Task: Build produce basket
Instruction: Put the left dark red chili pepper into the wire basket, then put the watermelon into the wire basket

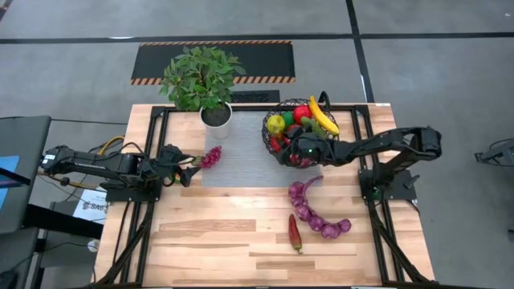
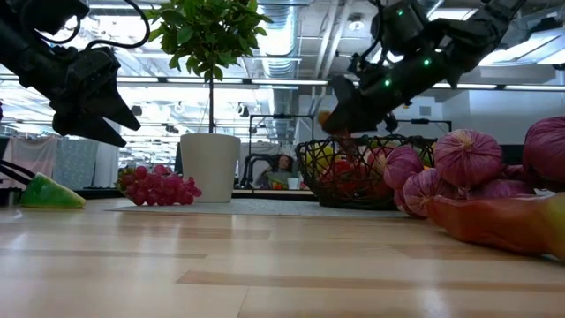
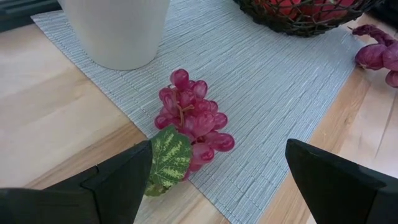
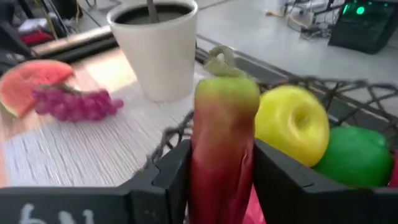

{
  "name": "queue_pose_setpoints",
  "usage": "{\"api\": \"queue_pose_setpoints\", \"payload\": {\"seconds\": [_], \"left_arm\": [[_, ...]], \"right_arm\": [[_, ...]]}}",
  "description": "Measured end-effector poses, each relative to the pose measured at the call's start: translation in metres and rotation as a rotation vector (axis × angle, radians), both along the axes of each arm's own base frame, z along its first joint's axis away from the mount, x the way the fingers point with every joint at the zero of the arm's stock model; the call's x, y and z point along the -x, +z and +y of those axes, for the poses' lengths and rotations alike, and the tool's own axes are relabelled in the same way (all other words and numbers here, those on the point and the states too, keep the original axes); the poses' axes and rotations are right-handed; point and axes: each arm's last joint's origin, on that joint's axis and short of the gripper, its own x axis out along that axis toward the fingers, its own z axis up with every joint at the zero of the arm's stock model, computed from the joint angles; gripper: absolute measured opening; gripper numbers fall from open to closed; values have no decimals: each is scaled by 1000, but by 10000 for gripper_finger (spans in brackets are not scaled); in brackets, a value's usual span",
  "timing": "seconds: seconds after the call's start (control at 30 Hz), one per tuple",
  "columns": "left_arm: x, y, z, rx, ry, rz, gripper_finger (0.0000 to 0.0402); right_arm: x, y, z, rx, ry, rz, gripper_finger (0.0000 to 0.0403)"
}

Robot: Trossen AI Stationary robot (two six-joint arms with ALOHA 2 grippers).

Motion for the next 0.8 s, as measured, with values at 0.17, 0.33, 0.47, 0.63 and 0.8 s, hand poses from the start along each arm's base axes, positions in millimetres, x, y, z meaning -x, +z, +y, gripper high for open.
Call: {"api": "queue_pose_setpoints", "payload": {"seconds": [0.17, 0.33, 0.47, 0.63, 0.8], "left_arm": [[0, 0, 0, 0, 0, 2, 355], [0, 0, 0, -1, 0, 3, 355], [0, 0, 0, 0, -1, 5, 355], [3, -3, 0, -24, -32, 62, 355], [2, -10, 0, -38, -46, 146, 355]], "right_arm": [[-2, -11, 0, -14, 12, 46, 207], [-1, -11, 0, -19, 14, 70, 250], [-4, 4, 4, 28, 44, 53, 264], [-11, 55, 14, 123, 107, 6, 265], [-11, 96, 33, 154, 180, 10, 265]]}}
